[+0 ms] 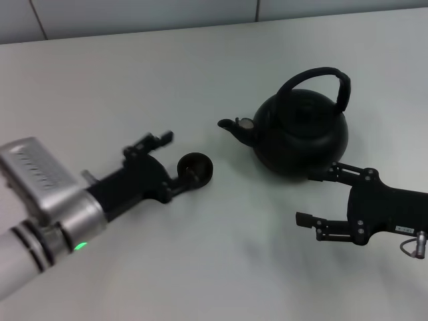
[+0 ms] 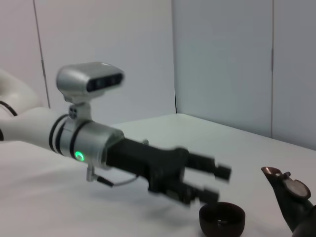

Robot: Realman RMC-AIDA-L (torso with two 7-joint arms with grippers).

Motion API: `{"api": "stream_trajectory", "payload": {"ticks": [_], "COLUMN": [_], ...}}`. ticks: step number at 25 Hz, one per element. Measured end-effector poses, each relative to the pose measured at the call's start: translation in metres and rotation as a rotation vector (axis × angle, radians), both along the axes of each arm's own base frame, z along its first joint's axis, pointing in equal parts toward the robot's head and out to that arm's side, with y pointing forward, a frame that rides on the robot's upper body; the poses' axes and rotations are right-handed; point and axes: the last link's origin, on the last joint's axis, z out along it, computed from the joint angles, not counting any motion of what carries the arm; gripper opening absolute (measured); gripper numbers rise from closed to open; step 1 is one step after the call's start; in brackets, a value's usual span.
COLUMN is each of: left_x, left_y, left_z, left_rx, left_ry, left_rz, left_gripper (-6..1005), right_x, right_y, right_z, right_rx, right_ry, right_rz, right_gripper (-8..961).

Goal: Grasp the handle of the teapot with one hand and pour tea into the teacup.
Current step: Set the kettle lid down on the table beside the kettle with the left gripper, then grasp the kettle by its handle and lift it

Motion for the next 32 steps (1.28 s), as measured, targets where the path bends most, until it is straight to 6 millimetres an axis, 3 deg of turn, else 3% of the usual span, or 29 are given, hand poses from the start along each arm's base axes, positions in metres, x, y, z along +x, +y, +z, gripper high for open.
{"api": "stream_trajectory", "payload": {"ticks": [5, 10, 11, 14, 16, 22, 32], "left_x": [-0.021, -0.046, -0.046, -0.060, -0.065, -0.069, -0.084], "left_y": [-0.013, -0.049, -0.049, -0.081, -0.087, -0.092, -0.093], "left_z": [0.045, 0.099, 0.099, 0.135, 0.144, 0.149, 0.116], "left_rx": [0.072, 0.006, 0.006, -0.011, -0.019, -0.056, -0.163], "left_ry": [-0.119, -0.227, -0.227, -0.263, -0.266, -0.251, 0.002], "left_rz": [-0.036, -0.076, -0.076, -0.109, -0.103, -0.102, -0.083], "left_gripper": [795, 795, 795, 796, 796, 796, 795], "right_x": [-0.001, 0.000, 0.000, 0.001, 0.001, 0.000, 0.000], "right_y": [0.003, 0.006, 0.006, 0.006, 0.006, 0.007, 0.007], "right_z": [0.002, 0.006, 0.006, 0.007, 0.008, 0.008, 0.006], "right_rx": [0.015, 0.041, 0.044, 0.052, 0.053, 0.058, 0.055], "right_ry": [0.004, 0.016, 0.018, 0.021, 0.021, 0.025, 0.039], "right_rz": [-0.002, -0.014, -0.017, -0.021, -0.021, -0.023, -0.031], "right_gripper": [826, 825, 825, 825, 825, 826, 825]}}
